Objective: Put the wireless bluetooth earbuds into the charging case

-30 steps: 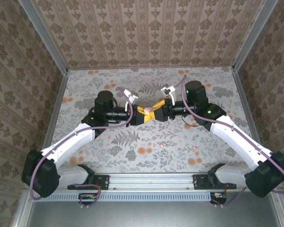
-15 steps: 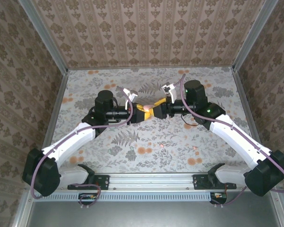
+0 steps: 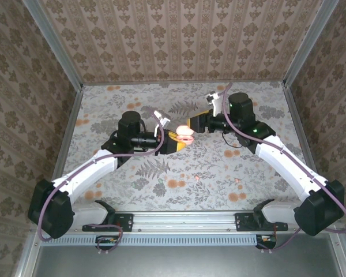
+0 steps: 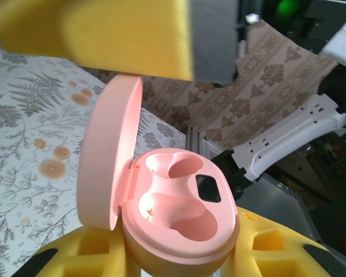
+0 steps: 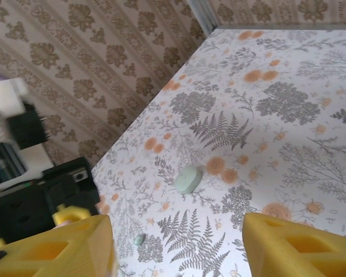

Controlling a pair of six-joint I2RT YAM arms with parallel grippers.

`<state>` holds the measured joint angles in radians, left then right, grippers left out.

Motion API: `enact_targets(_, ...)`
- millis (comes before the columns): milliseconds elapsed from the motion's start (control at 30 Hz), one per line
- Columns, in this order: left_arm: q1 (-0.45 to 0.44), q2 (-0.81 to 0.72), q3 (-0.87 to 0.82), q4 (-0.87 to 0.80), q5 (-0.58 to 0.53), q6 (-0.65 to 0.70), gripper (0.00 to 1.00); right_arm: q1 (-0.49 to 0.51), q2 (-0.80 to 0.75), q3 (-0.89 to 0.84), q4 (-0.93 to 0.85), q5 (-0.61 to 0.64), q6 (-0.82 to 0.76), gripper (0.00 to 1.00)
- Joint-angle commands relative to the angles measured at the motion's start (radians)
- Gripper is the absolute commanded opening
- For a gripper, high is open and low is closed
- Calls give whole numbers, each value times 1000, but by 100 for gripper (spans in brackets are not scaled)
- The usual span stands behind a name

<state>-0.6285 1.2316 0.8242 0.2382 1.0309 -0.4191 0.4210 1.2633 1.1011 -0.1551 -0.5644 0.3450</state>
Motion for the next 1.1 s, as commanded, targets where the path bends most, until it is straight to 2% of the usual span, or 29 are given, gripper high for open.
enact_targets(0,1,-18,13,21,40,54,0,-8,-20,-17,9,9,27,64)
enact_targets(333,49,-20,-37,25,-81,73,0,-7,-172,-84,-131,38,85,67)
enact_targets(567,84,-45,-119,20,-188,93,0,-7,-239,-168,-323,216,203,65)
enact_targets(800,100,-60,-173,23,-209,102,0,10,-214,-337,-327,227,277,56)
enact_targets(1067,110,-79,-215,16,-212,106,0,74,-71,-375,-339,249,157,46)
